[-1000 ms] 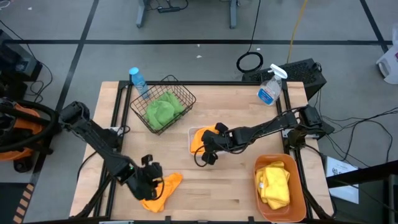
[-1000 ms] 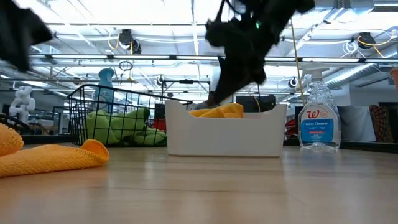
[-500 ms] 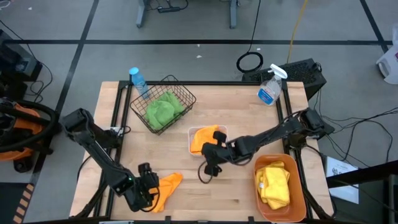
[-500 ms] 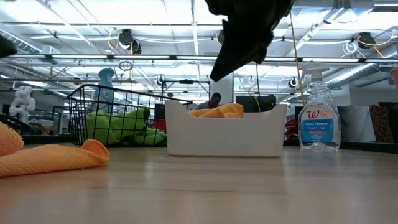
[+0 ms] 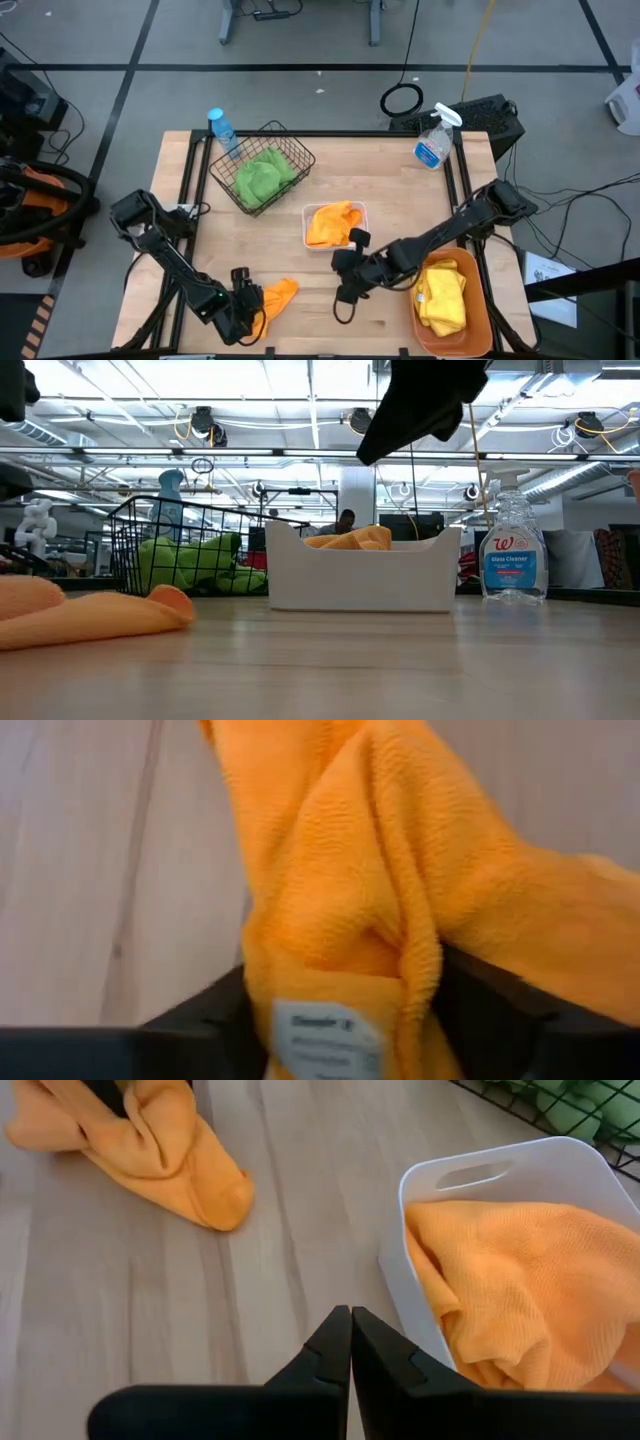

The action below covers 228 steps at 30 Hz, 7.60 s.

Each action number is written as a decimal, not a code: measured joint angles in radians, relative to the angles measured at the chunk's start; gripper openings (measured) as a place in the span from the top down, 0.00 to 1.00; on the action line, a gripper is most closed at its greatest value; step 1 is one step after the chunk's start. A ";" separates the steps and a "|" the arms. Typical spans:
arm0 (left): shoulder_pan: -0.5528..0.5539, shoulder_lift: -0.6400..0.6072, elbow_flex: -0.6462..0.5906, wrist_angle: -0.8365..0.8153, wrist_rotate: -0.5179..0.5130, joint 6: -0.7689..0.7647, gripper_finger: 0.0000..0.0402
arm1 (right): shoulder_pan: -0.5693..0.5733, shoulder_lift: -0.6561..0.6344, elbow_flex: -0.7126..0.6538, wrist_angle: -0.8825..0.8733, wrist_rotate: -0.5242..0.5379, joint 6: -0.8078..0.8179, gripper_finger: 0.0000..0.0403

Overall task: Sort microfiber towel by color & place in baskets
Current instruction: Put the orange microfiber towel into the white bin

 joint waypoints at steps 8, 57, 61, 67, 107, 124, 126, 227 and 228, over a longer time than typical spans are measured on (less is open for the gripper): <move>0.006 0.006 0.061 -0.030 -0.207 0.124 0.94 | 0.062 0.001 0.000 0.045 0.115 0.013 0.99; 0.258 -0.240 0.250 0.364 -0.542 1.424 0.95 | -0.021 -0.008 -0.001 0.477 0.207 -0.412 0.19; 0.303 -0.240 0.250 0.364 -0.540 1.408 0.95 | -0.022 -0.008 -0.001 0.460 0.208 -0.459 0.49; 0.390 -0.250 0.250 0.267 -0.487 1.242 0.83 | -0.029 -0.036 -0.001 0.311 0.215 -0.482 0.94; 0.356 -0.337 0.080 0.121 -0.500 0.908 0.51 | -0.360 0.040 -0.131 0.035 -0.264 -0.400 0.89; 0.318 -0.354 0.080 0.117 -0.497 0.904 0.68 | -0.373 0.010 -0.165 0.083 -0.259 -0.395 0.56; 0.310 -0.354 0.080 0.116 -0.496 0.905 0.68 | -0.373 -0.007 -0.164 0.073 -0.259 -0.403 0.49; 0.247 -0.353 0.080 0.095 -0.482 0.864 0.68 | -0.353 -0.236 -0.266 0.182 -0.318 -0.466 0.99; 0.247 -0.353 0.080 0.095 -0.482 0.864 0.68 | -0.348 -0.244 -0.266 0.176 -0.318 -0.466 0.99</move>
